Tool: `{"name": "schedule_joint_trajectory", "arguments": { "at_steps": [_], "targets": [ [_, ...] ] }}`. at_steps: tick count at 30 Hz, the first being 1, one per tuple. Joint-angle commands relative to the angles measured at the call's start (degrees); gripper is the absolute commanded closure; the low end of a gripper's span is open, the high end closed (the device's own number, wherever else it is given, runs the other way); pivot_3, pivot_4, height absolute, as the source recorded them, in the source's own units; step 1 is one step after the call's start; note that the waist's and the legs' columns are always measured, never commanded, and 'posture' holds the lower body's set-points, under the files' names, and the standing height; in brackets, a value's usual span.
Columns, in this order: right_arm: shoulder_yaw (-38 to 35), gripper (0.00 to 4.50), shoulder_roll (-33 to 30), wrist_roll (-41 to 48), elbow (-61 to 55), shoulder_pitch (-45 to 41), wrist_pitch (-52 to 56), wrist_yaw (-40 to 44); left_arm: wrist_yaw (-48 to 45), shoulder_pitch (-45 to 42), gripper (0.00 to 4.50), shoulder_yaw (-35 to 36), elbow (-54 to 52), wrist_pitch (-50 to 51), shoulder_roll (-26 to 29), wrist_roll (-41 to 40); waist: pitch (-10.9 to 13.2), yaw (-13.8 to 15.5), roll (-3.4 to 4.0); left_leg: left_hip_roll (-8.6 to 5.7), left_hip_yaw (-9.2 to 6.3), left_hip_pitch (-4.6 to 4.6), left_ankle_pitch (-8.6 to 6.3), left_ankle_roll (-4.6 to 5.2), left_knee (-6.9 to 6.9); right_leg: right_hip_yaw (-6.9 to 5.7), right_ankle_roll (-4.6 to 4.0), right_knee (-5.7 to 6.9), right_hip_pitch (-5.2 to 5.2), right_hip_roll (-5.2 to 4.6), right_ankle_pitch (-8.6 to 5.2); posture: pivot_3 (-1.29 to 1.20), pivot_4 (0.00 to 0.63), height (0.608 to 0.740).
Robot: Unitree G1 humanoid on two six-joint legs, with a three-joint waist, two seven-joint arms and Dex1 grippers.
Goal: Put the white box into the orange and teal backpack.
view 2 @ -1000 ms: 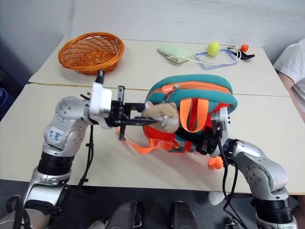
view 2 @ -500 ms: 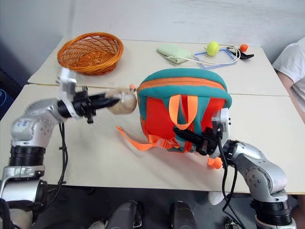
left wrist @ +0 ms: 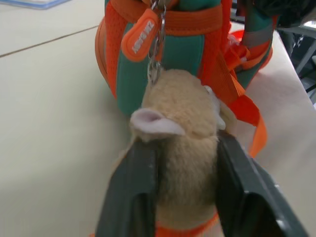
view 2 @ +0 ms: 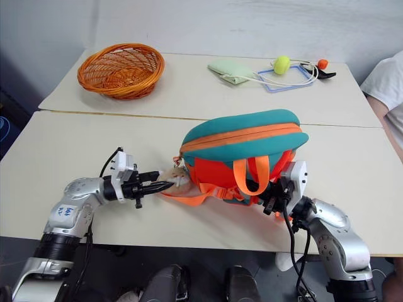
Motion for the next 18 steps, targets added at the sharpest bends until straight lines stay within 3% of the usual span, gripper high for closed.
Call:
{"name": "schedule_joint_trajectory", "arguments": {
  "at_steps": [1, 6, 8, 13, 18],
  "targets": [
    [-5.5, 2.54, -3.4, 1.1, -3.0, 1.1, -1.8, 1.6, 0.0, 1.5, 1.76, 3.7, -1.7, -1.0, 4.0, 1.2, 0.0, 0.1, 0.04, 0.00, 0.00, 0.00, 0.00, 0.00, -0.02, 0.00, 0.00, 0.00, -0.01, 0.00, 0.00, 0.00, 0.150, 0.740],
    [-20.2, 0.72, -14.8, 5.5, -2.1, 10.4, 1.1, 10.2, 1.4, 6.4, 0.13, 10.4, -1.7, -6.3, 8.9, 1.7, 0.1, 0.3, 0.09, -0.05, 0.00, -0.02, -0.04, 0.03, -0.29, -0.03, -0.01, -0.09, 0.00, -0.09, 0.00, 0.00, 0.150, 0.740],
    [-25.5, 0.04, -18.6, 3.9, 4.0, 14.0, -1.1, 15.2, 2.2, 8.1, 0.00, 13.2, -2.0, -7.7, 9.5, 1.3, 0.1, 0.5, 0.08, -0.08, -0.06, -0.02, -0.05, 0.05, -0.38, -0.14, -0.01, -0.29, 0.06, -0.10, 0.00, 0.00, 0.150, 0.740],
    [-26.6, 0.04, -23.5, -7.7, 25.3, 12.0, -17.5, 20.8, 3.3, 12.9, 0.00, 16.4, -1.2, -12.4, 9.8, 3.2, 0.1, 0.1, 0.08, -0.16, -0.03, 0.11, -0.06, 0.19, -0.40, -0.18, 0.01, -0.57, 0.25, -0.21, 0.00, 0.00, 0.150, 0.740],
    [-24.1, 0.04, -22.3, -10.7, 32.2, 4.9, -23.2, 19.2, 5.5, 17.2, 0.00, 17.8, -3.5, -12.4, 9.2, 3.1, 0.1, -0.8, 0.13, -0.08, 0.42, 0.64, 0.04, 0.06, -0.82, -0.16, -0.01, -0.38, 0.26, -0.30, -0.01, 0.00, 0.150, 0.740]
  ]
}}
